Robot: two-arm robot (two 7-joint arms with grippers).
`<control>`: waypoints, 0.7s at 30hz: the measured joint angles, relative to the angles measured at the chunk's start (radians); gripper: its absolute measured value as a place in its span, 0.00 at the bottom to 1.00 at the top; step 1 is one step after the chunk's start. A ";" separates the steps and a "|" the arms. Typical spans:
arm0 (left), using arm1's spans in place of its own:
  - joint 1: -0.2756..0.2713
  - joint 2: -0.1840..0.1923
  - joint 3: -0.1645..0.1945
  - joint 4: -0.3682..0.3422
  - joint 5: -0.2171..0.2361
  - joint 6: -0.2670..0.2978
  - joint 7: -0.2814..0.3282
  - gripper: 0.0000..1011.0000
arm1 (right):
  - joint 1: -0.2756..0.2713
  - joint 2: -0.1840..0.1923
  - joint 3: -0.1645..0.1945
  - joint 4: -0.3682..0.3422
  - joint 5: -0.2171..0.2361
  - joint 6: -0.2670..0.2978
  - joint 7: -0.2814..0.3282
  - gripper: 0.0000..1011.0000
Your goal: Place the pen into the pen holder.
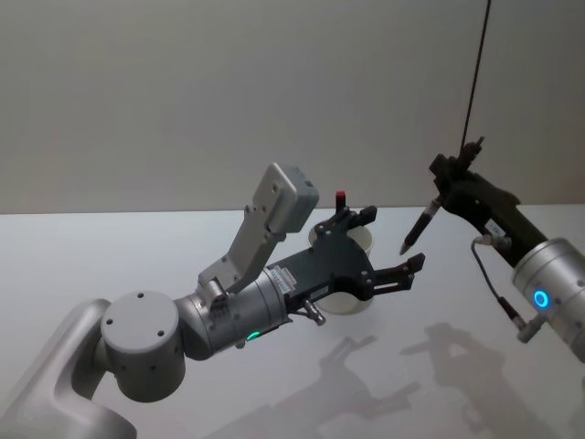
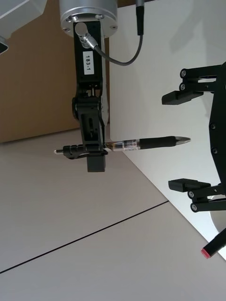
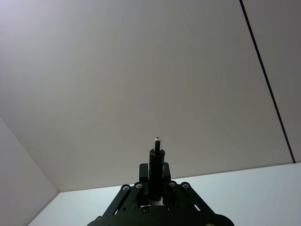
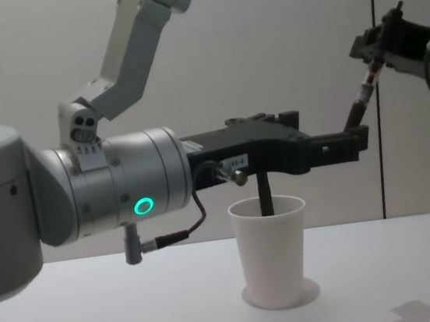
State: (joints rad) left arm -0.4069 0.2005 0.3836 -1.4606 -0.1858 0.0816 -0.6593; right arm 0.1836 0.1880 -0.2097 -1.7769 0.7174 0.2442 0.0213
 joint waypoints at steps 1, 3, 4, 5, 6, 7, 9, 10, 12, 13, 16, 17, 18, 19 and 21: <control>0.000 0.000 0.000 0.000 0.000 0.000 0.000 0.99 | 0.004 0.006 0.002 0.005 -0.014 -0.004 0.014 0.13; 0.000 0.000 0.000 0.000 0.000 0.000 0.000 0.99 | 0.008 0.012 0.004 0.010 -0.026 -0.008 0.028 0.13; 0.000 0.000 0.000 0.000 0.000 0.000 0.000 0.99 | 0.010 0.015 0.005 0.013 -0.034 -0.010 0.036 0.13; 0.000 0.000 0.000 0.000 0.000 0.000 0.000 0.99 | 0.015 0.020 0.007 0.018 -0.044 -0.013 0.051 0.13; 0.000 0.000 0.000 0.000 0.000 0.000 0.000 0.99 | 0.017 0.023 0.008 0.021 -0.049 -0.015 0.058 0.13; 0.000 0.000 0.000 0.000 0.000 0.000 0.000 0.99 | 0.022 0.028 0.010 0.027 -0.058 -0.018 0.074 0.13; 0.000 0.000 0.000 0.000 0.000 0.000 0.000 0.99 | 0.028 0.034 0.012 0.036 -0.067 -0.022 0.092 0.13; 0.000 0.000 0.000 0.000 0.000 0.000 0.000 0.99 | 0.031 0.037 0.014 0.041 -0.071 -0.024 0.100 0.13; 0.000 0.000 0.000 0.000 0.000 0.000 0.000 0.99 | 0.040 0.044 0.017 0.054 -0.081 -0.031 0.127 0.13; 0.000 0.000 0.000 0.000 0.000 0.000 0.000 0.99 | 0.042 0.046 0.018 0.058 -0.084 -0.033 0.136 0.13; 0.000 0.000 0.000 0.000 0.000 0.000 0.000 0.99 | 0.055 0.055 0.023 0.078 -0.096 -0.044 0.170 0.13; 0.000 0.000 0.000 0.000 0.000 0.000 0.000 0.99 | 0.058 0.056 0.023 0.083 -0.100 -0.047 0.182 0.13; 0.000 0.000 0.000 0.000 0.000 0.000 0.000 0.99 | 0.066 0.060 0.025 0.094 -0.105 -0.054 0.199 0.13; 0.000 0.000 0.000 0.000 0.000 0.000 0.000 0.99 | 0.068 0.062 0.026 0.098 -0.108 -0.057 0.208 0.13; 0.000 0.000 0.000 0.000 0.000 0.000 0.000 0.99 | 0.078 0.067 0.029 0.115 -0.116 -0.067 0.235 0.13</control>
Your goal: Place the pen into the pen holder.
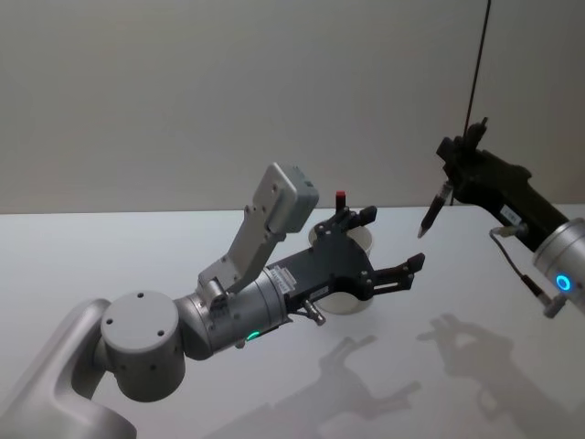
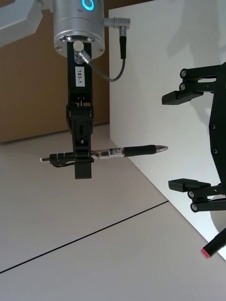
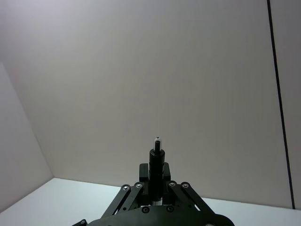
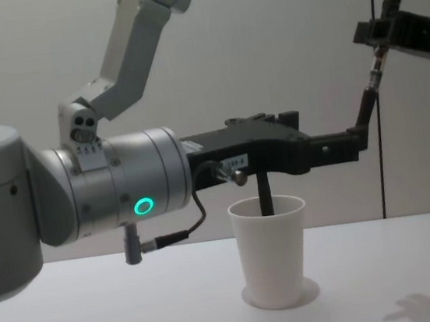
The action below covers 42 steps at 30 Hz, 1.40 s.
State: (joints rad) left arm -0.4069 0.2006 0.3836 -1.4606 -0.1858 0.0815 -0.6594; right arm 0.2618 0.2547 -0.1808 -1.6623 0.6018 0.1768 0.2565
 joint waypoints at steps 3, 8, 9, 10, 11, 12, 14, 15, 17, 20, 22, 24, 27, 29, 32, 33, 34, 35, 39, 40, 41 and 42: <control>0.000 0.000 0.000 0.000 0.000 0.000 0.000 0.99 | 0.014 0.007 0.003 0.023 -0.012 -0.016 0.039 0.13; 0.000 0.000 0.000 0.000 0.000 0.000 0.000 0.99 | 0.036 0.016 0.008 0.058 -0.030 -0.039 0.098 0.13; 0.000 0.000 0.000 0.000 0.000 0.000 0.000 0.99 | 0.043 0.019 0.009 0.069 -0.034 -0.045 0.113 0.13; 0.000 0.000 0.000 0.000 0.000 0.000 0.000 0.99 | 0.047 0.020 0.009 0.074 -0.038 -0.049 0.125 0.13; 0.000 0.000 0.000 0.000 0.000 0.000 0.000 0.99 | 0.055 0.023 0.011 0.088 -0.042 -0.055 0.144 0.13; 0.000 0.000 0.000 0.000 0.000 0.000 0.000 0.99 | 0.058 0.024 0.012 0.093 -0.045 -0.059 0.156 0.13; 0.000 0.000 0.000 0.000 0.000 0.000 0.000 0.99 | 0.065 0.026 0.013 0.105 -0.048 -0.064 0.171 0.13; 0.000 0.000 0.000 0.000 0.000 0.000 0.000 0.99 | 0.069 0.027 0.013 0.110 -0.050 -0.066 0.180 0.13; 0.000 0.000 0.000 0.000 0.000 0.000 0.000 0.99 | 0.080 0.031 0.015 0.131 -0.055 -0.076 0.210 0.13; 0.000 0.000 0.000 0.000 0.000 0.000 0.000 0.99 | 0.094 0.036 0.018 0.156 -0.059 -0.090 0.250 0.13; 0.000 0.000 0.000 0.000 0.000 0.000 0.000 0.99 | 0.106 0.039 0.020 0.178 -0.061 -0.100 0.278 0.13; 0.000 0.000 0.000 0.000 0.000 0.000 0.000 0.99 | 0.115 0.041 0.022 0.193 -0.062 -0.109 0.298 0.13; 0.000 0.000 0.000 0.000 0.000 0.000 0.000 0.99 | 0.131 0.044 0.024 0.226 -0.063 -0.126 0.333 0.13; 0.000 0.000 0.000 0.000 0.000 0.000 0.000 0.99 | 0.141 0.045 0.025 0.247 -0.063 -0.138 0.356 0.13; 0.000 0.000 0.000 0.000 0.000 0.000 0.000 0.99 | 0.156 0.046 0.027 0.276 -0.063 -0.153 0.386 0.13; 0.000 0.000 0.000 0.000 0.000 0.000 0.000 0.99 | 0.161 0.046 0.027 0.286 -0.063 -0.156 0.392 0.13; 0.000 0.000 0.000 0.000 0.000 0.000 0.000 0.99 | 0.164 0.046 0.027 0.292 -0.062 -0.161 0.401 0.13; 0.000 0.000 0.000 0.000 0.000 0.000 0.000 0.99 | 0.172 0.046 0.027 0.306 -0.061 -0.168 0.413 0.13; 0.000 0.000 0.000 0.000 0.000 0.000 0.000 0.99 | 0.191 0.044 0.027 0.343 -0.056 -0.185 0.444 0.13; 0.000 0.000 0.000 0.000 0.000 0.000 0.000 0.99 | 0.195 0.044 0.026 0.351 -0.056 -0.188 0.451 0.13; 0.000 0.000 0.000 0.000 0.000 0.000 0.000 0.99 | 0.199 0.043 0.026 0.358 -0.054 -0.192 0.459 0.13; 0.000 0.000 0.000 0.000 0.000 0.000 0.000 0.99 | 0.206 0.042 0.025 0.372 -0.052 -0.200 0.472 0.13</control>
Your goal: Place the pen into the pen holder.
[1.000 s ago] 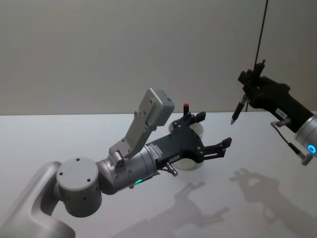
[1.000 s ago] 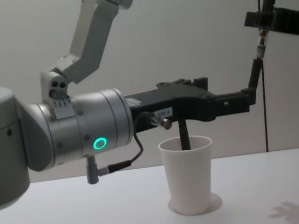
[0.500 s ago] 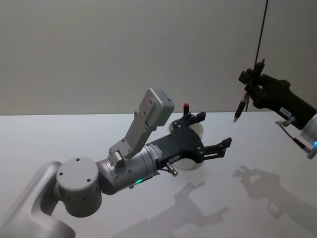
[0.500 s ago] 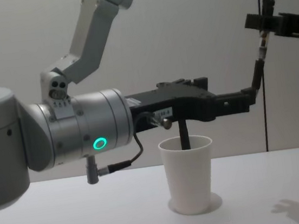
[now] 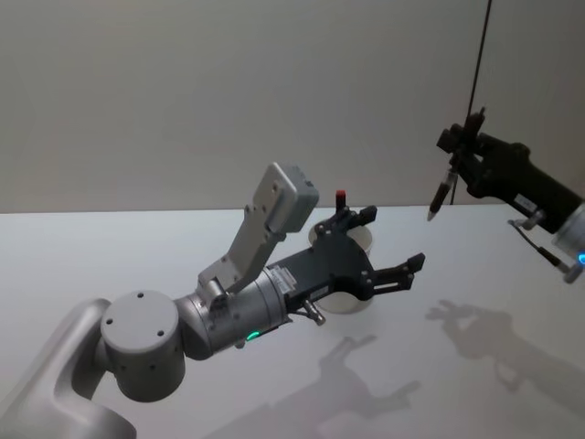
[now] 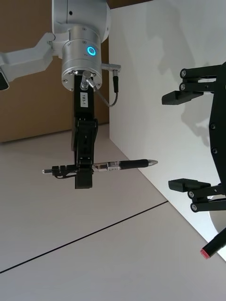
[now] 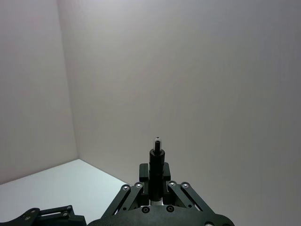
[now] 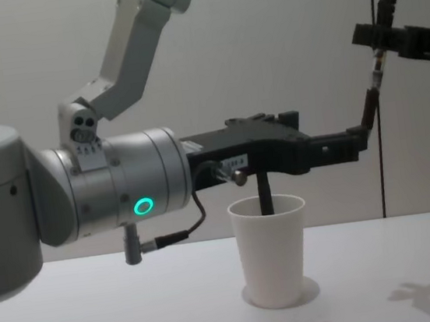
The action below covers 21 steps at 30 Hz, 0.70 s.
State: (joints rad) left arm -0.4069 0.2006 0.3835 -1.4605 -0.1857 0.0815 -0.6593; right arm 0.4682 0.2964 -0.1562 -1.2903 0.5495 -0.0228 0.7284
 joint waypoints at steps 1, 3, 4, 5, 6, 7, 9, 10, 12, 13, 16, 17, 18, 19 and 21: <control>0.000 0.000 0.000 0.000 0.000 0.000 0.000 0.99 | 0.008 -0.002 -0.001 0.015 0.002 -0.008 0.012 0.13; 0.000 0.000 0.000 0.000 0.000 0.000 0.000 0.99 | 0.017 -0.004 -0.003 0.032 0.004 -0.016 0.026 0.13; 0.000 0.000 0.000 0.000 0.000 0.000 0.000 0.99 | 0.022 -0.005 -0.004 0.041 0.005 -0.020 0.033 0.13; 0.000 0.000 0.000 0.000 0.000 0.000 0.000 0.99 | 0.027 -0.006 -0.005 0.049 0.005 -0.023 0.038 0.13; 0.000 0.000 0.000 0.000 0.000 0.000 0.000 0.99 | 0.034 -0.009 -0.007 0.063 0.007 -0.031 0.051 0.13; 0.000 0.000 0.000 0.000 0.000 0.000 0.000 0.99 | 0.038 -0.010 -0.008 0.070 0.008 -0.035 0.057 0.13; 0.000 0.000 0.000 0.000 0.000 0.000 0.000 0.99 | 0.050 -0.014 -0.011 0.093 0.011 -0.046 0.074 0.13; 0.000 0.000 0.000 0.000 0.000 0.000 0.000 0.99 | 0.054 -0.015 -0.012 0.100 0.012 -0.049 0.079 0.13; 0.000 0.000 0.000 0.000 0.000 0.000 0.000 0.99 | 0.066 -0.019 -0.015 0.122 0.015 -0.060 0.095 0.13; 0.000 0.000 0.000 0.000 0.000 0.000 0.000 0.99 | 0.071 -0.021 -0.017 0.131 0.016 -0.064 0.099 0.13; 0.000 0.000 0.000 0.000 0.000 0.000 0.000 0.99 | 0.086 -0.027 -0.022 0.159 0.019 -0.077 0.116 0.13; 0.000 0.000 0.000 0.000 0.000 0.000 0.000 0.99 | 0.090 -0.028 -0.023 0.166 0.020 -0.081 0.122 0.13; 0.000 0.000 0.000 0.000 0.000 0.000 0.000 0.99 | 0.098 -0.032 -0.026 0.183 0.021 -0.088 0.130 0.13; 0.000 0.000 0.000 0.000 0.000 0.000 0.000 0.99 | 0.102 -0.033 -0.027 0.190 0.022 -0.090 0.134 0.13; 0.000 0.000 0.000 0.000 0.000 0.000 0.000 0.99 | 0.114 -0.038 -0.031 0.212 0.023 -0.098 0.145 0.13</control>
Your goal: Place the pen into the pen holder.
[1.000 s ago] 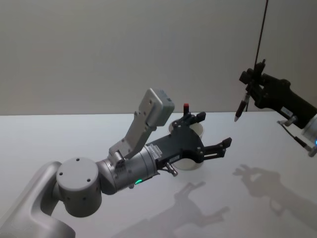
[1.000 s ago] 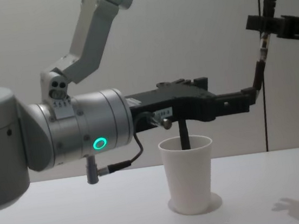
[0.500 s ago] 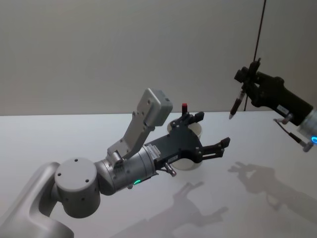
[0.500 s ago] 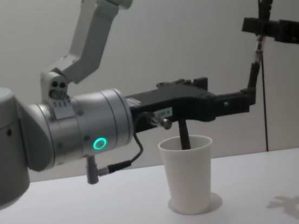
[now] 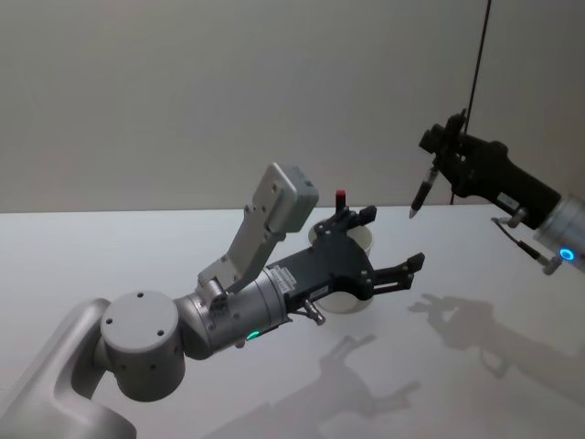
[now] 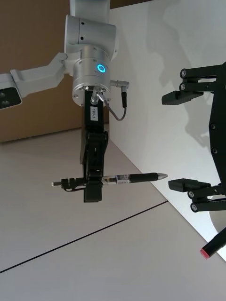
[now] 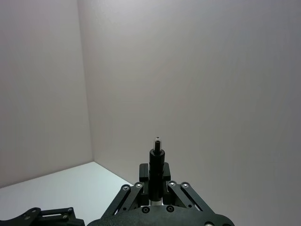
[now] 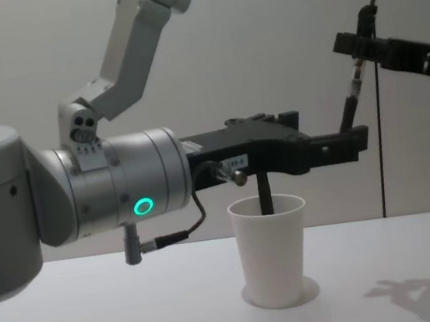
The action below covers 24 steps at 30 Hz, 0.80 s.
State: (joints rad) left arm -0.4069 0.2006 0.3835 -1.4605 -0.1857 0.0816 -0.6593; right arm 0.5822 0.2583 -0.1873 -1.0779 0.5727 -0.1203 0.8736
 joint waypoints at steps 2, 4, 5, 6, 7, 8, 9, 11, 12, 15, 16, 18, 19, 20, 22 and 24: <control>0.000 0.000 0.000 0.000 0.000 0.000 0.000 0.99 | 0.006 -0.003 -0.002 0.012 0.001 -0.005 0.007 0.13; 0.000 0.000 0.000 0.000 0.000 0.000 0.000 0.99 | 0.018 -0.007 -0.006 0.034 0.003 -0.012 0.019 0.13; 0.000 0.000 0.000 0.000 0.000 0.000 0.000 0.99 | 0.020 -0.008 -0.007 0.039 0.003 -0.013 0.023 0.13; 0.000 0.000 0.000 0.000 0.000 0.000 0.000 0.99 | 0.028 -0.011 -0.010 0.053 0.004 -0.018 0.031 0.13; 0.000 0.000 0.000 0.000 0.000 0.000 0.000 0.99 | 0.032 -0.012 -0.011 0.062 0.005 -0.020 0.036 0.13; 0.000 0.000 0.000 0.000 0.000 0.000 0.000 0.99 | 0.035 -0.013 -0.013 0.069 0.006 -0.022 0.041 0.13; 0.000 0.000 0.000 0.000 0.000 0.000 0.000 0.99 | 0.038 -0.015 -0.014 0.075 0.006 -0.023 0.045 0.13; 0.000 0.000 0.000 0.000 0.000 0.000 0.000 0.99 | 0.049 -0.019 -0.018 0.096 0.009 -0.029 0.058 0.13; 0.000 0.000 0.000 0.000 0.000 0.000 0.000 0.99 | 0.052 -0.021 -0.019 0.103 0.010 -0.031 0.065 0.13; 0.000 0.000 0.000 0.000 0.000 0.000 0.000 0.99 | 0.066 -0.026 -0.024 0.128 0.014 -0.038 0.084 0.13; 0.000 0.000 0.000 0.000 0.000 0.000 0.000 0.99 | 0.072 -0.029 -0.027 0.141 0.016 -0.041 0.091 0.13; 0.000 0.000 0.000 0.000 0.000 0.000 0.000 0.99 | 0.079 -0.033 -0.030 0.154 0.018 -0.046 0.099 0.13; 0.000 0.000 0.000 0.000 0.000 0.000 0.000 0.99 | 0.081 -0.033 -0.030 0.158 0.019 -0.048 0.102 0.13; 0.000 0.000 0.000 0.000 0.000 0.000 0.000 0.99 | 0.087 -0.036 -0.033 0.170 0.020 -0.052 0.109 0.13; 0.000 0.000 0.000 0.000 0.000 0.000 0.000 0.99 | 0.097 -0.041 -0.037 0.188 0.023 -0.059 0.119 0.13; 0.000 0.000 0.000 0.000 0.000 0.000 0.000 0.99 | 0.102 -0.043 -0.040 0.198 0.024 -0.063 0.124 0.13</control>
State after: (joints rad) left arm -0.4069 0.2006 0.3835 -1.4605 -0.1858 0.0816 -0.6592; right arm 0.6846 0.2152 -0.2270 -0.8797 0.5963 -0.1831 0.9978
